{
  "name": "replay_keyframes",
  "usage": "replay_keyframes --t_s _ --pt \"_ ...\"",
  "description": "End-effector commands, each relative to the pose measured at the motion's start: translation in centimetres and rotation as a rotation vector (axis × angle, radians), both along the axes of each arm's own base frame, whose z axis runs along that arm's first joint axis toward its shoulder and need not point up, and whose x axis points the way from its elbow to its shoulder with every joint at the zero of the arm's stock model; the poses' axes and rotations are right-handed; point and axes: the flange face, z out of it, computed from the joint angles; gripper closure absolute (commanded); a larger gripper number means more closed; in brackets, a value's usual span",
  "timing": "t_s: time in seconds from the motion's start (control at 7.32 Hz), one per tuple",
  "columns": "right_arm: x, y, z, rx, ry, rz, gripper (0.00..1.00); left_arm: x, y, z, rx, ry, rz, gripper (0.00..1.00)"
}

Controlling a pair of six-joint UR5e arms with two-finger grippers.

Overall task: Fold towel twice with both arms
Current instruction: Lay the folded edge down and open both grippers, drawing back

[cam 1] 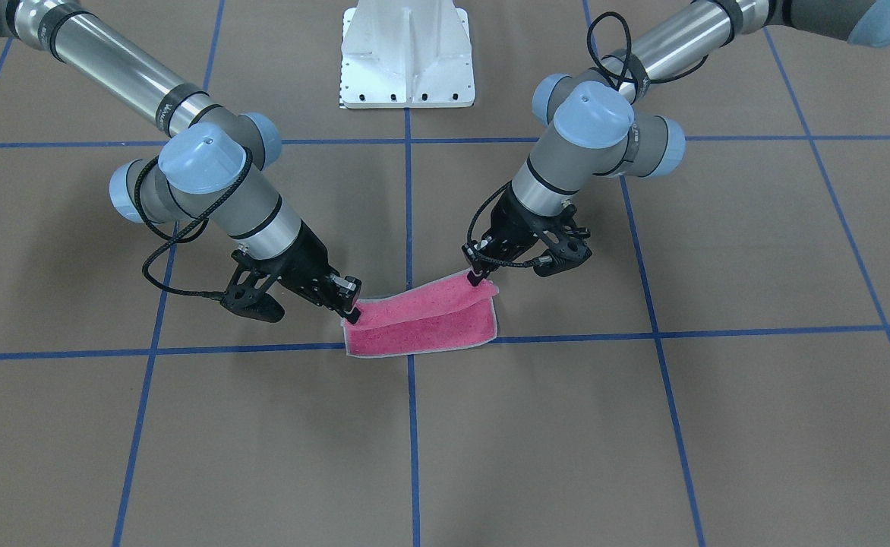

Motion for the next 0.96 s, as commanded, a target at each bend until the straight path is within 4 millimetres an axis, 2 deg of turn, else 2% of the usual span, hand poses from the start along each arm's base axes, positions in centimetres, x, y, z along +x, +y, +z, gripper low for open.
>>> replay_keyframes --t_s 0.0,0.68,0.82 --pt "0.03 0.05 -0.27 0.01 -0.012 -0.001 1.0 1.28 -0.95 -1.2 -0.015 0.004 -0.006 1.0" --pt "0.05 0.04 -0.29 0.012 -0.013 0.0 1.0 0.81 -1.57 -0.77 -0.018 -0.003 -0.017 1.0" --pt "0.05 0.04 -0.29 0.011 -0.013 0.001 0.59 0.81 -1.56 -0.9 -0.018 0.0 -0.016 1.0"
